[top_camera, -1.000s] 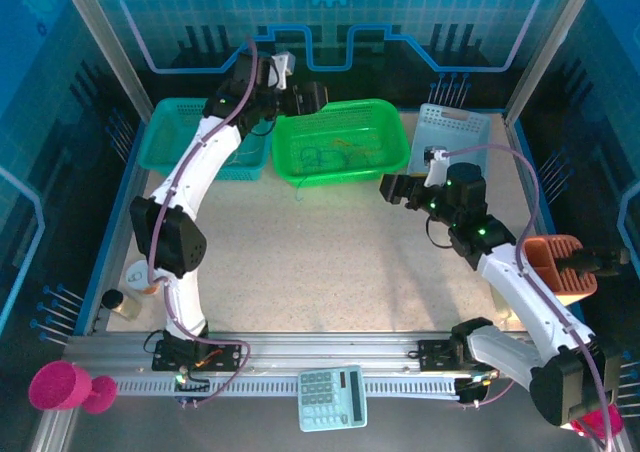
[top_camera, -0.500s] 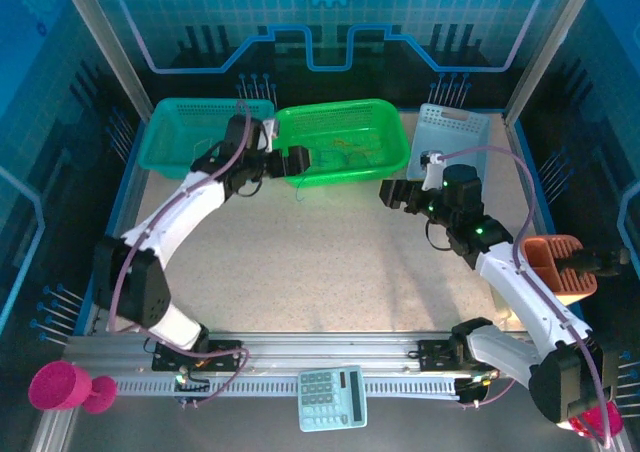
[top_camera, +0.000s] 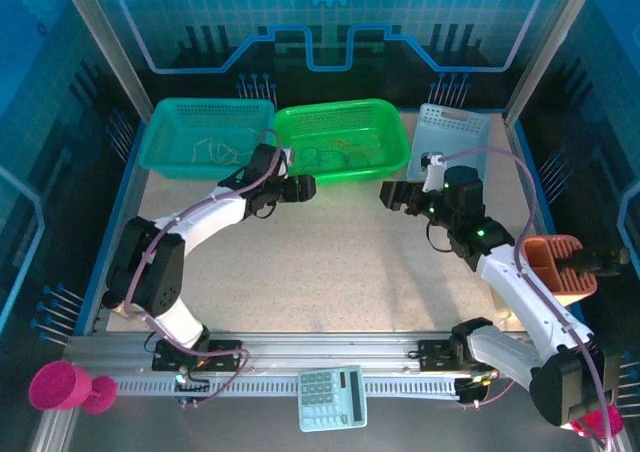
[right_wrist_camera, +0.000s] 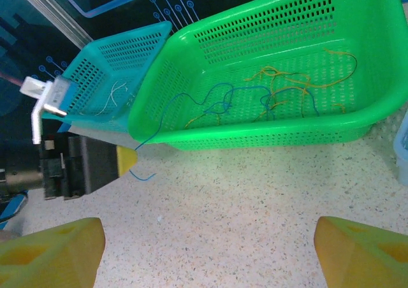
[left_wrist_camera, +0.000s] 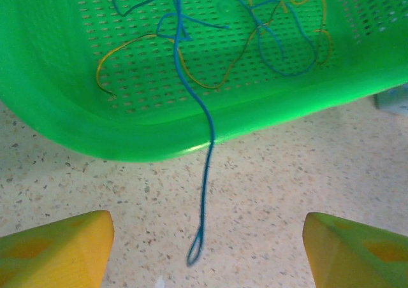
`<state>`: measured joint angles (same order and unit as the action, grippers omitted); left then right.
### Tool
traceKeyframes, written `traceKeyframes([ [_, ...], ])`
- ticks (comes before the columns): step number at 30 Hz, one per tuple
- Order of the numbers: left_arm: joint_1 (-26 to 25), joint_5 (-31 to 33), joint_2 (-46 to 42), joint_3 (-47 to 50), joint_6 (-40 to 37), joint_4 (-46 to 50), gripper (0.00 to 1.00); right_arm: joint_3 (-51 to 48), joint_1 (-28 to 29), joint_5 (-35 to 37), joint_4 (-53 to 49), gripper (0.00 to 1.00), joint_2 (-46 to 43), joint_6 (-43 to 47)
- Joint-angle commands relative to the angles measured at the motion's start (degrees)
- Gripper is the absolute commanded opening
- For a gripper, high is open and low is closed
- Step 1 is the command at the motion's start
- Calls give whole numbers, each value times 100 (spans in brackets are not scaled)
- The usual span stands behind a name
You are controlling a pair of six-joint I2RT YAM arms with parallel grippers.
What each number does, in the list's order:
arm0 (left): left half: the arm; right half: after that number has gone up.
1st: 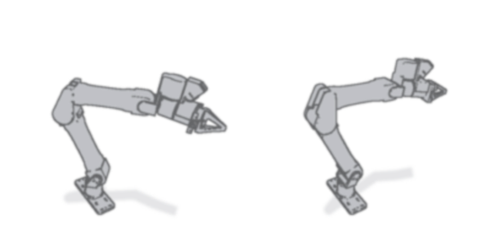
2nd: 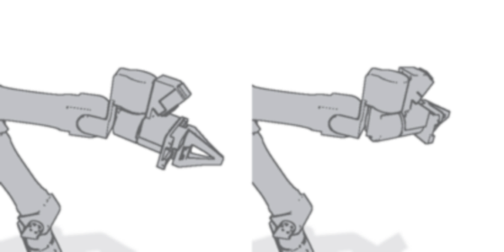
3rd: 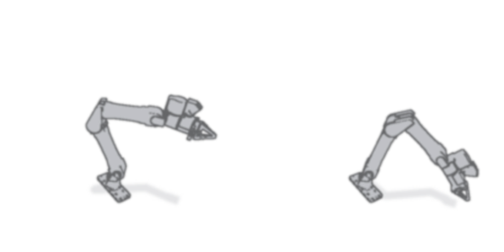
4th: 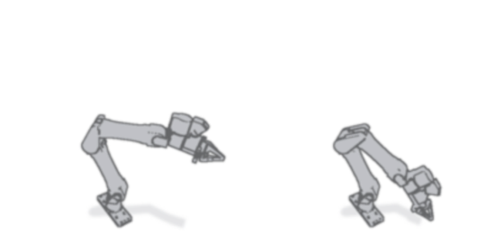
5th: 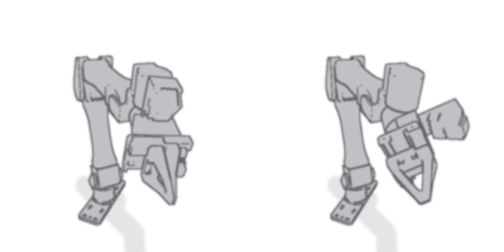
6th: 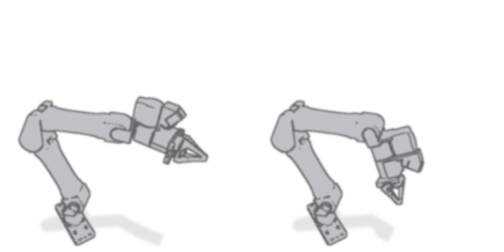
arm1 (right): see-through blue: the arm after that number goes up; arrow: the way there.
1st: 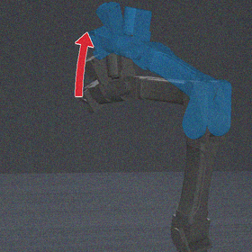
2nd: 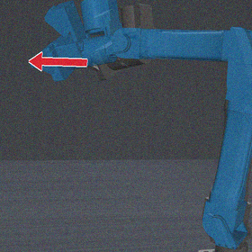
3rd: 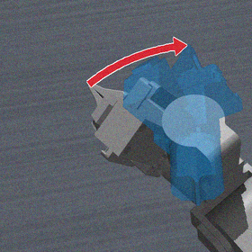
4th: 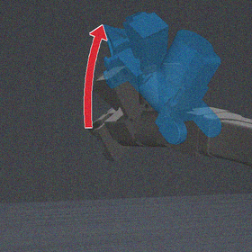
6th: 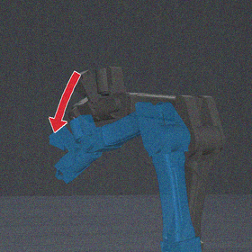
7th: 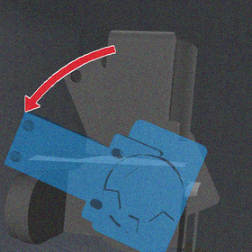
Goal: Untangle the cables
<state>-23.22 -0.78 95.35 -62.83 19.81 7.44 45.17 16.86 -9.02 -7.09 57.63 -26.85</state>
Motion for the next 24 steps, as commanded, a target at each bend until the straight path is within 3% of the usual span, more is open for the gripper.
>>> traceKeyframes([
  [1, -68, 293, 227, -163, -313, -288, 78, -50, 57, 5, -126, 86, -153, 111],
  [10, -96, 377, 688, -333, -456, -396, 63, -43, 45, 40, -230, 86, -291, 146],
  [12, -108, 346, 705, -332, -469, -451, 53, -34, 35, 43, -259, 86, -313, 155],
  [18, -118, 219, 570, -313, -539, -401, 2, -25, 8, 45, -258, 86, -358, 135],
  [24, -115, -3, 23, -414, -531, -48, 0, -9, -15, -34, -162, 86, -305, 71],
])
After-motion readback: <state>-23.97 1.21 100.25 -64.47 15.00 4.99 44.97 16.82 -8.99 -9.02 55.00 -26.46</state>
